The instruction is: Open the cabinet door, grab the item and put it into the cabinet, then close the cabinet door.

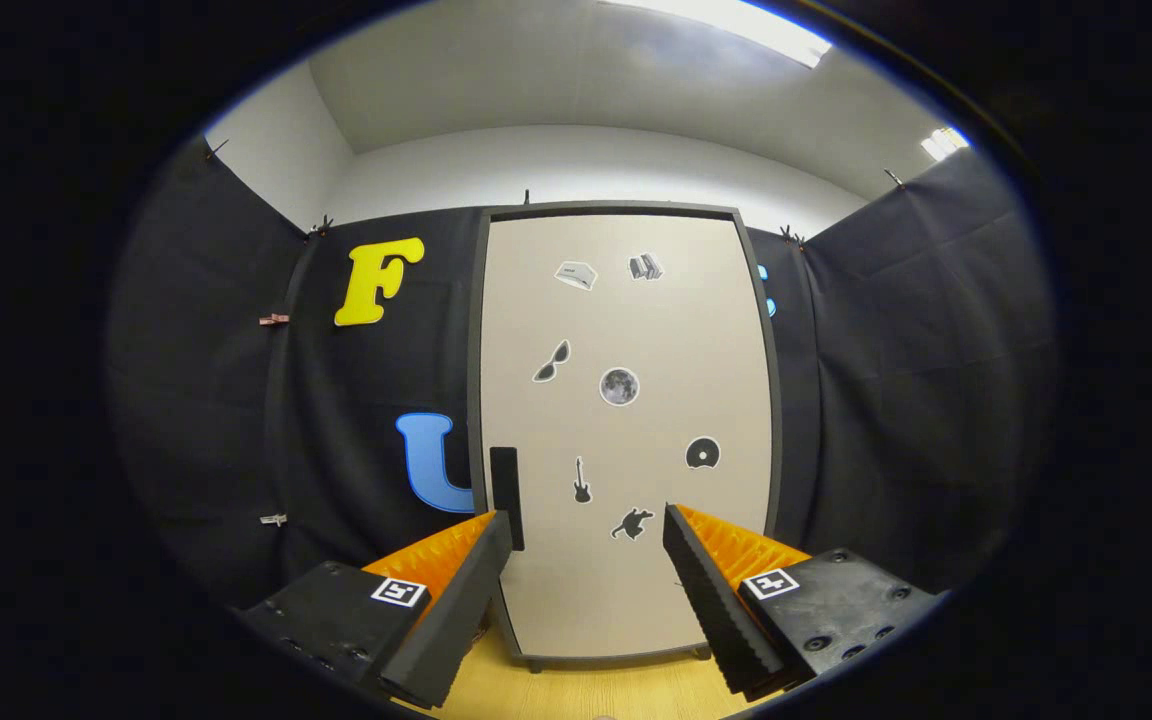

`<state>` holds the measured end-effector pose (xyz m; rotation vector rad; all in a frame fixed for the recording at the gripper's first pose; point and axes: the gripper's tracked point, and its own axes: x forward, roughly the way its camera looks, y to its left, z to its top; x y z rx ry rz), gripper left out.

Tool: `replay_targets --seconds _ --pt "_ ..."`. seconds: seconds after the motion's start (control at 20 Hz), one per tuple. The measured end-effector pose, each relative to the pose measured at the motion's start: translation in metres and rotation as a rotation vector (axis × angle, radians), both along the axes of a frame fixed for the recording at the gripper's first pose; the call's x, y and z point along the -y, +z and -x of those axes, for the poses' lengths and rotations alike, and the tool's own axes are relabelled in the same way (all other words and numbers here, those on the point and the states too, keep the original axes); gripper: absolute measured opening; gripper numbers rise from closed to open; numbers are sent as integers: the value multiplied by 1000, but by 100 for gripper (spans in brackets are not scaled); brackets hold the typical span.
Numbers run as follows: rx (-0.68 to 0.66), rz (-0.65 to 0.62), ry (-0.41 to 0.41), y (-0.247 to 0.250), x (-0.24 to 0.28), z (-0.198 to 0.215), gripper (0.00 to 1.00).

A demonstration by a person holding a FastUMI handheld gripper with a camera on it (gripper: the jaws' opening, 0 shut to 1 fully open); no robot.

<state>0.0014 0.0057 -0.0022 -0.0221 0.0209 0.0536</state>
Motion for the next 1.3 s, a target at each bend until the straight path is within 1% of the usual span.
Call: replay_targets --seconds 0.4,0.55,0.8,1.0,1.3 --pt "-8 3 35 -3 -8 -4 99" --pt "-13 2 51 -5 -18 -10 99" --pt "-27 -4 96 -20 -51 -40 98" --pt "-35 12 107 -38 -70 -74 99" --pt "-73 -5 114 -70 -92 -122 98"
